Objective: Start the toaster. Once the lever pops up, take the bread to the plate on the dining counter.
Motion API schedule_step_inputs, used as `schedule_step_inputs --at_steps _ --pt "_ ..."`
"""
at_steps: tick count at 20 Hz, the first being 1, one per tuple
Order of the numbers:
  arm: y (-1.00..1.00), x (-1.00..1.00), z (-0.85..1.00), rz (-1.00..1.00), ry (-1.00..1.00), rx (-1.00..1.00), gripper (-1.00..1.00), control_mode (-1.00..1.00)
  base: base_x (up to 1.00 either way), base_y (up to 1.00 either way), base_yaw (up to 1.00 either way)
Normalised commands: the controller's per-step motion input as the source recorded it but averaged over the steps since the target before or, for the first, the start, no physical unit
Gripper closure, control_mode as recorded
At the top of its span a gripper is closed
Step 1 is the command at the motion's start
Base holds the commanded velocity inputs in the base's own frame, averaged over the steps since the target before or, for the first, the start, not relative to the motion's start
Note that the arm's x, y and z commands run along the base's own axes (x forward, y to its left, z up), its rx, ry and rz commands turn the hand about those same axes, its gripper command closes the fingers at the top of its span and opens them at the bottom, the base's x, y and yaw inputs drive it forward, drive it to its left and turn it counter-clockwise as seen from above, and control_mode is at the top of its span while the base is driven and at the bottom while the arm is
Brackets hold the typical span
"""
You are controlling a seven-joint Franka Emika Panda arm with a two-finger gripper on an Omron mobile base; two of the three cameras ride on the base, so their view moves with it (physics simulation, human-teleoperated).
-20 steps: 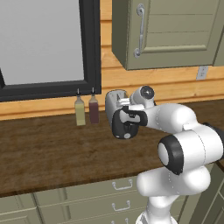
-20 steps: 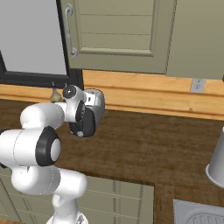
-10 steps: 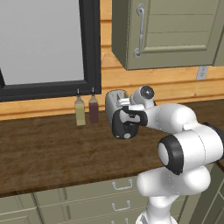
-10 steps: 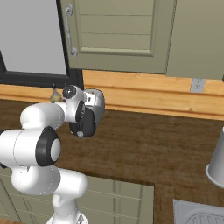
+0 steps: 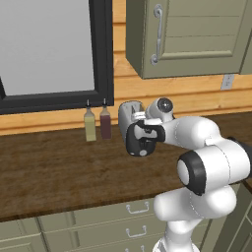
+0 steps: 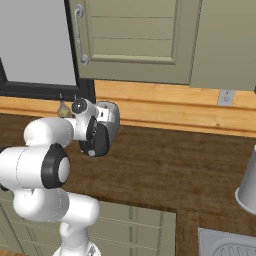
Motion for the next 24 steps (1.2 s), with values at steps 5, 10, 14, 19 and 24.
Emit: schedule_step_inputs --at_steps 5,10,14,19,24 --pt "0.09 0.09 -0.05 0.0 0.0 0.0 -1.0 -1.0 0.0 0.0 0.0" --pt "0.05 0.04 0.0 0.0 0.0 0.0 -1.0 -1.0 0.0 0.0 0.0" --pt "-0.01 0.18 0.0 0.0 0.0 0.01 -1.0 -1.0 0.0 0.0 0.0" --pt "-0.12 0.18 0.0 0.0 0.0 0.04 -1.0 -1.0 0.0 0.0 0.0" --pt "-0.14 0.16 0.0 0.0 0.0 0.04 -1.0 -1.0 0.0 0.0 0.0"
